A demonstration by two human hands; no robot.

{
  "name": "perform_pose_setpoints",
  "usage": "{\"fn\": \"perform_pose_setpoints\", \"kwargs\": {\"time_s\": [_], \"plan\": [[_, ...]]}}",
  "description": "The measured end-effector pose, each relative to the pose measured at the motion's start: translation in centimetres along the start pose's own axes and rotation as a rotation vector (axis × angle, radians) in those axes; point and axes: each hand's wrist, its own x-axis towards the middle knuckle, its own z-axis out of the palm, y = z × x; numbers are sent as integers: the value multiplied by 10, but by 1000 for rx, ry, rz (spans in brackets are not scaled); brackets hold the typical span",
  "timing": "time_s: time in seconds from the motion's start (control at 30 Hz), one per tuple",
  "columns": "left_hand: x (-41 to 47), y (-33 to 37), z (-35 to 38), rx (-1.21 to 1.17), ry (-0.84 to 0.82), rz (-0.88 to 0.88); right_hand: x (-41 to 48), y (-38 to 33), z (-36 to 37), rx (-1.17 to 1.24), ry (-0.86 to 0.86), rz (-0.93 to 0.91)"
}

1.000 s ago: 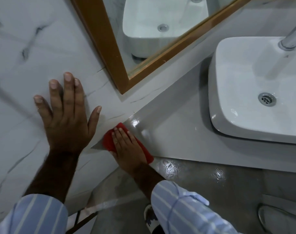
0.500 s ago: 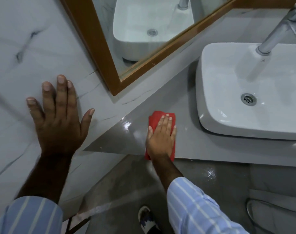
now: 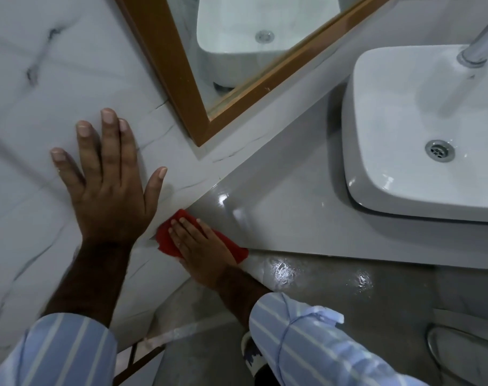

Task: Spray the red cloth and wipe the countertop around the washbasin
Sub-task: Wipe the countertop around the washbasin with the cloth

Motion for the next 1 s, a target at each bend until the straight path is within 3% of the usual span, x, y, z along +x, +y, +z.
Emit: {"fn": "perform_pose_setpoints", "kwargs": {"time_s": [0.13, 0.2, 0.53, 0.63, 0.7, 0.77, 0.87, 0.9, 1.0], "plan": [[-1, 0, 4, -19, -3, 27, -2, 23, 0, -67, 1, -155], [-2, -3, 6, -36, -15, 20, -7, 36, -3, -44, -11, -147], [-4, -1, -2, -64, -53, 5, -95, 121, -16, 210, 107, 342], [-5, 6, -5, -67, -60, -30, -105, 130, -20, 204, 48, 406], [-10, 26, -8, -200, -75, -3, -105, 130, -29, 251, 37, 412], [-21, 54, -9, -460, -178, 119, -113, 128, -40, 351, 95, 457], [-31, 104, 0, -672, -591, 181, -151, 129, -58, 432, 309, 630], [-32, 119, 6, -695, -704, 140, -166, 132, -60, 438, 298, 721], [-27, 156, 20, -775, -923, -62, -201, 142, -63, 511, -86, 961]]}}
